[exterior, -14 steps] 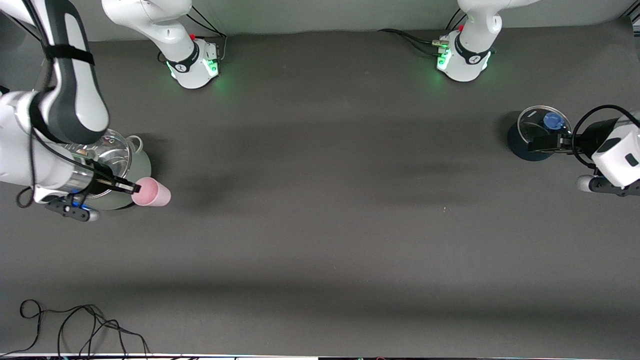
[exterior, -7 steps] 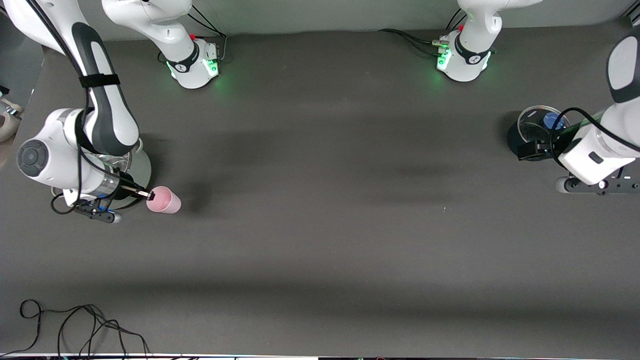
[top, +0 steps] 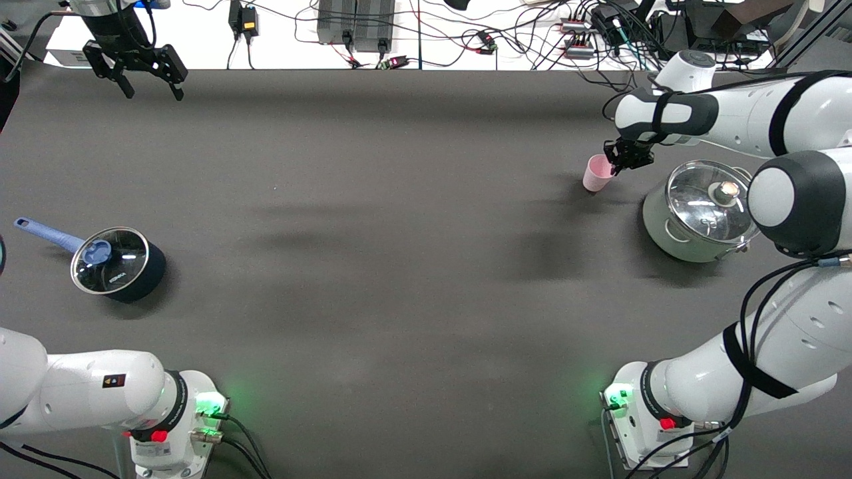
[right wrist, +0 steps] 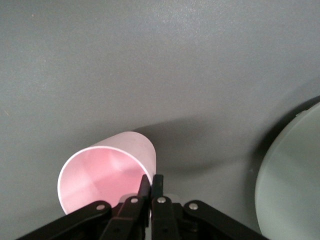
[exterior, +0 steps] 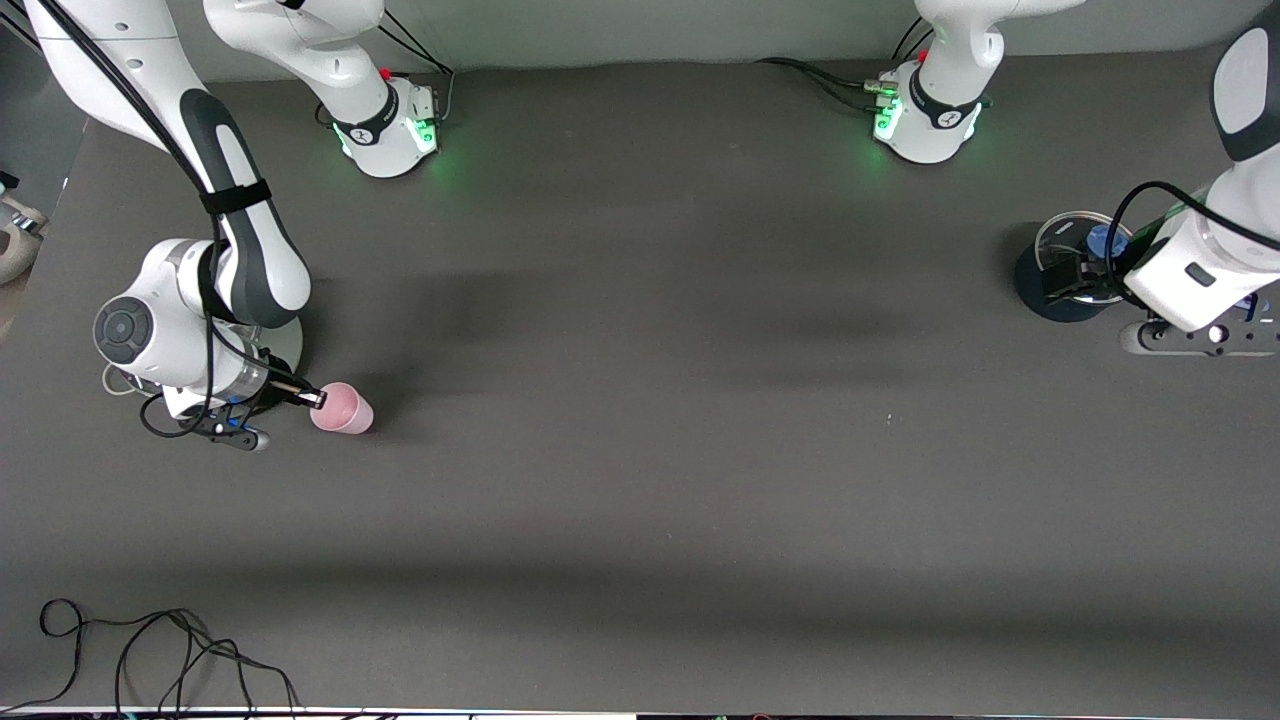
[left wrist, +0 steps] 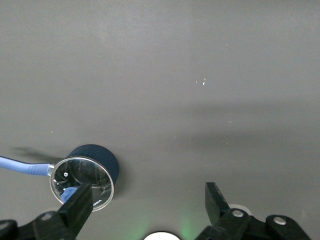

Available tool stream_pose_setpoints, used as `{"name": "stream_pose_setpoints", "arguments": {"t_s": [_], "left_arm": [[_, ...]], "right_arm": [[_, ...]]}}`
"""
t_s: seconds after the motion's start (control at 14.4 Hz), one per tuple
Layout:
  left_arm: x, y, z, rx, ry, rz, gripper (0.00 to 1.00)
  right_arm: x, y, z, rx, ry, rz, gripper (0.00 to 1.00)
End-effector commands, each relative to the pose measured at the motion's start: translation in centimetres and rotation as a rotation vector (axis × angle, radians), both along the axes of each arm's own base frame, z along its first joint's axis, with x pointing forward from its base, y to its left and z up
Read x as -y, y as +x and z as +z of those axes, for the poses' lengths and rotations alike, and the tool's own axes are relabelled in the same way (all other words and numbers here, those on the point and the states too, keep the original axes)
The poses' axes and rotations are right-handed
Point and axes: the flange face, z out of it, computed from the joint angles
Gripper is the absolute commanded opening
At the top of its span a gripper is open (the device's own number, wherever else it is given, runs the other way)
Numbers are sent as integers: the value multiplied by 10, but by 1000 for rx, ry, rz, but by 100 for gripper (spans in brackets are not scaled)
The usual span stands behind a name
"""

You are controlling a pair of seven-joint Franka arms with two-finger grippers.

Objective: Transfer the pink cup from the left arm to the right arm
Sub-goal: 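Lower the pink cup onto the table and open the right gripper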

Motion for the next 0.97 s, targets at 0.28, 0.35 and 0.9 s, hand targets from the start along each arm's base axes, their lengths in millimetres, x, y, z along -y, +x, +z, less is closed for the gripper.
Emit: {"name": "stream_pose_setpoints", "arguments": {"t_s": [0.28, 0.35, 0.9], "left_arm": [[-6, -6, 7, 42, -52, 8, 100], [-5, -5, 9, 47, -55, 7, 100], [-5, 2, 11, 53, -57, 7, 100]], "right_arm": [[-5, 1, 38, 38, 18, 30, 99], [-7, 1, 51, 41, 25, 34, 99], [-10, 5, 183, 78, 66, 65, 100]]}}
